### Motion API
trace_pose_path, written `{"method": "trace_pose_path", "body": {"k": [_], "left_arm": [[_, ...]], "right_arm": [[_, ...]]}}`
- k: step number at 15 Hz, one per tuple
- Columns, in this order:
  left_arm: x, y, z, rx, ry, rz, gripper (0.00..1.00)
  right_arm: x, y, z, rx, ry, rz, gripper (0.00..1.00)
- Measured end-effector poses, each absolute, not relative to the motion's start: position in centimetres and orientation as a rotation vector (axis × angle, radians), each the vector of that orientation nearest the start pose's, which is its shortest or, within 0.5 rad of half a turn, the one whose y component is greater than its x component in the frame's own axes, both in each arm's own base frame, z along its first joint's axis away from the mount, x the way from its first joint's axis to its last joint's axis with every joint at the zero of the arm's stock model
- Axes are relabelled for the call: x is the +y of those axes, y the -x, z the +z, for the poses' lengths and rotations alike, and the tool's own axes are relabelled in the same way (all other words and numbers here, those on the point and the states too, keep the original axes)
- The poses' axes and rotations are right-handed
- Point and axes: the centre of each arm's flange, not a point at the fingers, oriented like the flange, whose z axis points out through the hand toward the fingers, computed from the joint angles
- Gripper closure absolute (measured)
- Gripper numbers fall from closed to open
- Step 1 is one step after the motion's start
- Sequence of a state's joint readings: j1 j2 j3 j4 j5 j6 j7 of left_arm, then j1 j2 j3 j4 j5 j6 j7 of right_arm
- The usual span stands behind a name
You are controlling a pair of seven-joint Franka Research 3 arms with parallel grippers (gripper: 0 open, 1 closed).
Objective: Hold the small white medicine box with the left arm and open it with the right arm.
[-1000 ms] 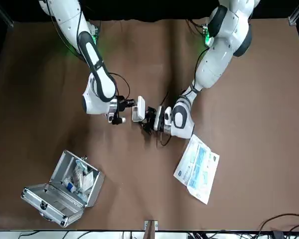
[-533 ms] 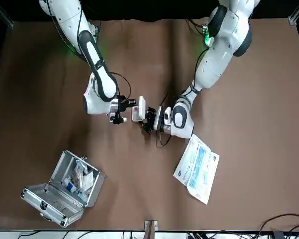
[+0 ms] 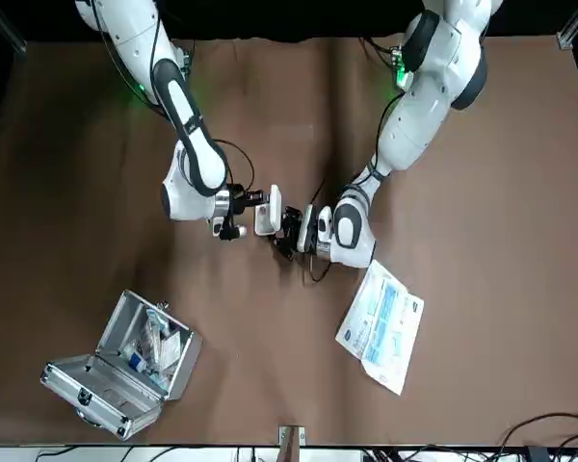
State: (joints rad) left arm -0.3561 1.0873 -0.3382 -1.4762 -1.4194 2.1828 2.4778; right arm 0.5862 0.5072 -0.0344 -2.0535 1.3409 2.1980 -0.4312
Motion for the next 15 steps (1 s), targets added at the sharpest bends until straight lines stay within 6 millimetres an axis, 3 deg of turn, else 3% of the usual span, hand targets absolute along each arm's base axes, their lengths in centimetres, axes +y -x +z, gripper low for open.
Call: {"method": "trace_pose_path", "body": {"k": [2,7,8,12,15], "left_arm": [[-44.0,-52.4,5.6,-1.552,-1.184,0.869,0.5],[-43.6,-52.8,5.6,-1.556,-1.197,0.875,0.05],[-43.6,-52.8,5.6,-1.556,-1.198,0.876,0.01],[-43.4,-53.1,5.6,-1.555,-1.201,0.879,0.01],[-41.8,-54.3,5.8,-1.527,-1.2,0.896,0.01]], "right_arm": [[32.9,-46.9,17.7,0.074,2.25,0.411,0.99],[33.9,-46.7,17.9,0.071,2.238,0.41,0.99],[34.0,-46.6,18.0,0.069,2.237,0.409,0.99],[34.3,-46.6,18.1,0.067,2.232,0.408,0.99],[34.5,-46.5,18.2,0.065,2.231,0.408,0.99]]}}
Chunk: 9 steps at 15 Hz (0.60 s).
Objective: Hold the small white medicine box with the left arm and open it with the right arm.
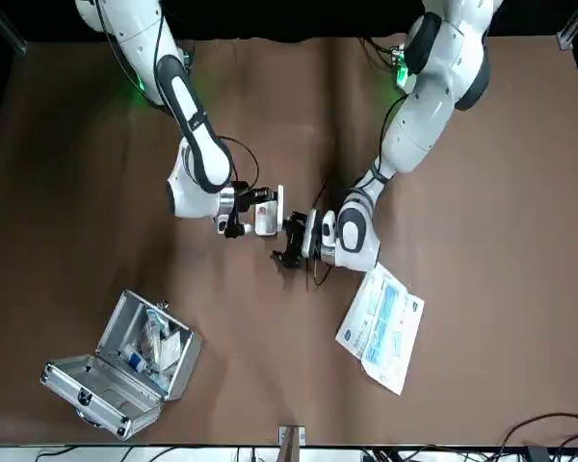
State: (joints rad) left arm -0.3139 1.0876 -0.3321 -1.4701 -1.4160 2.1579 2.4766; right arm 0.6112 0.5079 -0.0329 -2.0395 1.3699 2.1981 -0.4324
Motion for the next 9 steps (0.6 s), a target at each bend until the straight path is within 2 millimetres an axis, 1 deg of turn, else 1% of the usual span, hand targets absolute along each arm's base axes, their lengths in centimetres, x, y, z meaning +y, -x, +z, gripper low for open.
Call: {"method": "trace_pose_path", "body": {"k": [5,9], "left_arm": [[-39.4,-56.2,7.0,-1.508,-1.183,0.875,0.01],[-37.5,-57.5,8.4,-1.516,-1.181,0.817,0.01]], "right_arm": [[34.9,-46.4,18.2,0.069,2.222,0.408,0.99],[36.2,-45.9,17.8,0.073,2.211,0.416,0.99]]}}
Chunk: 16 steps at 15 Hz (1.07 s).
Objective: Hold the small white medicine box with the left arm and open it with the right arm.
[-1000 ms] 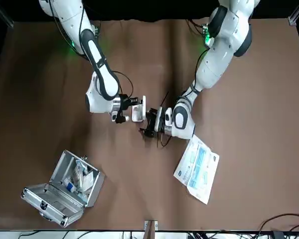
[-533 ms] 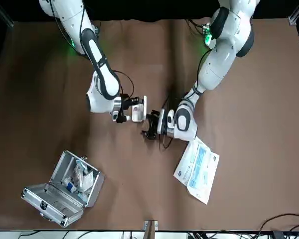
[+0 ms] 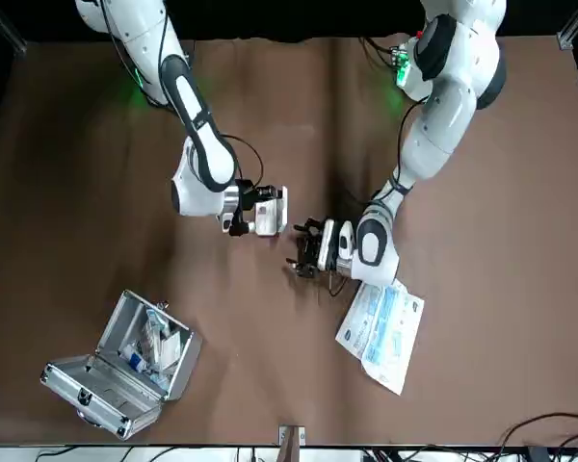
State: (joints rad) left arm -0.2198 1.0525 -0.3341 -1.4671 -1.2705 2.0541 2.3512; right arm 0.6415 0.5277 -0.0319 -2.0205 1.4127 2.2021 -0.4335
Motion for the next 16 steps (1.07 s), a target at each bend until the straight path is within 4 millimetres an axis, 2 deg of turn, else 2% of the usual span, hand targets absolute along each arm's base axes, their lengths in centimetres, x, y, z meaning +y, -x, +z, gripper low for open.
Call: {"method": "trace_pose_path", "body": {"k": [4,9,14,15,16], "left_arm": [[-36.3,-58.6,10.0,-1.515,-1.195,0.769,0.01],[-35.7,-59.5,12.2,-1.486,-1.236,0.707,0.01],[-34.6,-60.8,14.9,-1.445,-1.307,0.622,0.01],[-34.1,-61.0,15.6,-1.42,-1.325,0.588,0.01],[-32.8,-61.9,17.1,-1.37,-1.381,0.526,0.01]], "right_arm": [[37.5,-45.6,16.4,0.079,2.238,0.398,0.99],[38.5,-45.4,14.6,0.079,2.283,0.373,0.99],[39.8,-45.3,15.0,0.058,2.312,0.321,0.99],[40.0,-45.2,15.0,0.054,2.318,0.314,0.99],[40.3,-45.0,15.0,0.05,2.33,0.298,0.99]]}}
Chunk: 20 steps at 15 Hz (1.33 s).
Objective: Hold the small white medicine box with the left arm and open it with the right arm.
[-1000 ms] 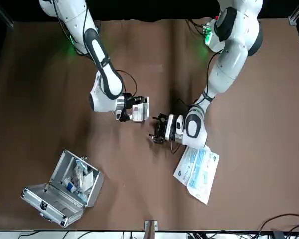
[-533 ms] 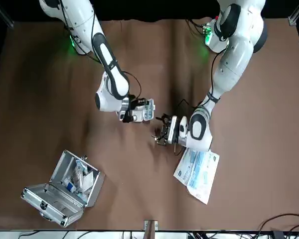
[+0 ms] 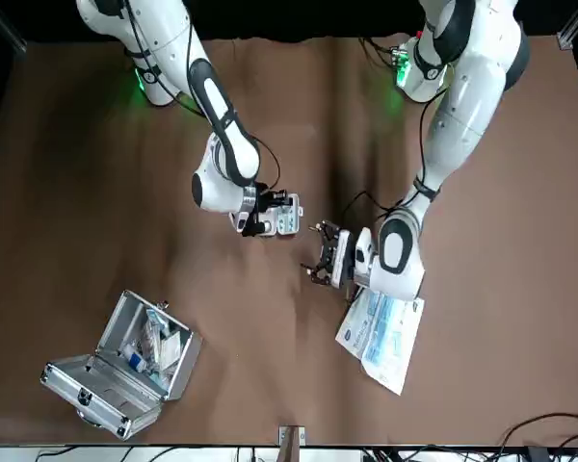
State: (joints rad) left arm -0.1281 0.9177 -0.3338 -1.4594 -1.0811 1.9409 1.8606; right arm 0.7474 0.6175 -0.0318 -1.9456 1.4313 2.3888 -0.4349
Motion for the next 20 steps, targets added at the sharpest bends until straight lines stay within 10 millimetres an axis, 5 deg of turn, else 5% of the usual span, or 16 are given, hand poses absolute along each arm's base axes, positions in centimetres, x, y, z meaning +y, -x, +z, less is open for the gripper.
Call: {"method": "trace_pose_path", "body": {"k": [12,20], "left_arm": [[-24.9,-66.0,25.0,-1.076,-1.735,0.271,0.01],[-19.8,-67.5,28.7,-0.605,-2.11,-0.057,0.01]], "right_arm": [[41.0,-44.4,14.2,0.036,2.366,0.268,0.99],[41.1,-44.4,14.2,0.035,2.366,0.267,0.99]]}}
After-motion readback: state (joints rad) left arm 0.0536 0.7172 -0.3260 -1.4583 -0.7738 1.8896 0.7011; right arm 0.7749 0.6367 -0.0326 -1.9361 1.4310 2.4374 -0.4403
